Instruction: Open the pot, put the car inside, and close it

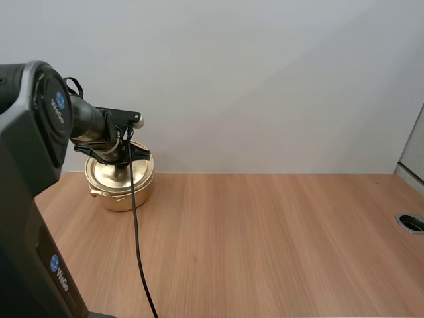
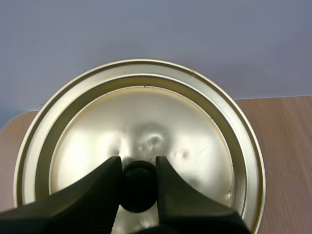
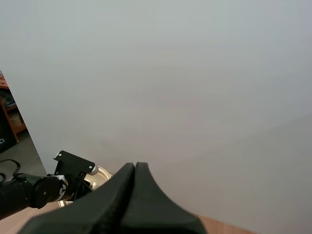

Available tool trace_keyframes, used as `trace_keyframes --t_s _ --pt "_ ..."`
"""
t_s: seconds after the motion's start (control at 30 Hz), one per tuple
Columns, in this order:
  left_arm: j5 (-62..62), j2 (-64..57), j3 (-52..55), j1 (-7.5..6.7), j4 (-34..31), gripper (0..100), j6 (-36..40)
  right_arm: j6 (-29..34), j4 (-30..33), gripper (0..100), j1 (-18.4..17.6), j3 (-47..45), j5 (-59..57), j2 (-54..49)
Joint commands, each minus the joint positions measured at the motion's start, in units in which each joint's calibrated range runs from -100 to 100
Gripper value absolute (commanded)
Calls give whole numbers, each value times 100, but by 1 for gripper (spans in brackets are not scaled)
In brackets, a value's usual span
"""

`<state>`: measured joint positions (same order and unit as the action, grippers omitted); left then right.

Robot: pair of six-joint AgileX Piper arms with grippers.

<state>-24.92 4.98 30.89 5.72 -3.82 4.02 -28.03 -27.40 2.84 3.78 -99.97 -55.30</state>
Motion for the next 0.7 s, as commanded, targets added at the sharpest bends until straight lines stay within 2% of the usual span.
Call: trace_keyframes --t_s 0.0,0.67 --pt "-446 118 -188 4 14 0 -3 -27 7 0 -2 -5 -3 -2" --pt "-1618 598 -963 4 55 0 -3 -27 7 0 -2 -5 -3 -2"
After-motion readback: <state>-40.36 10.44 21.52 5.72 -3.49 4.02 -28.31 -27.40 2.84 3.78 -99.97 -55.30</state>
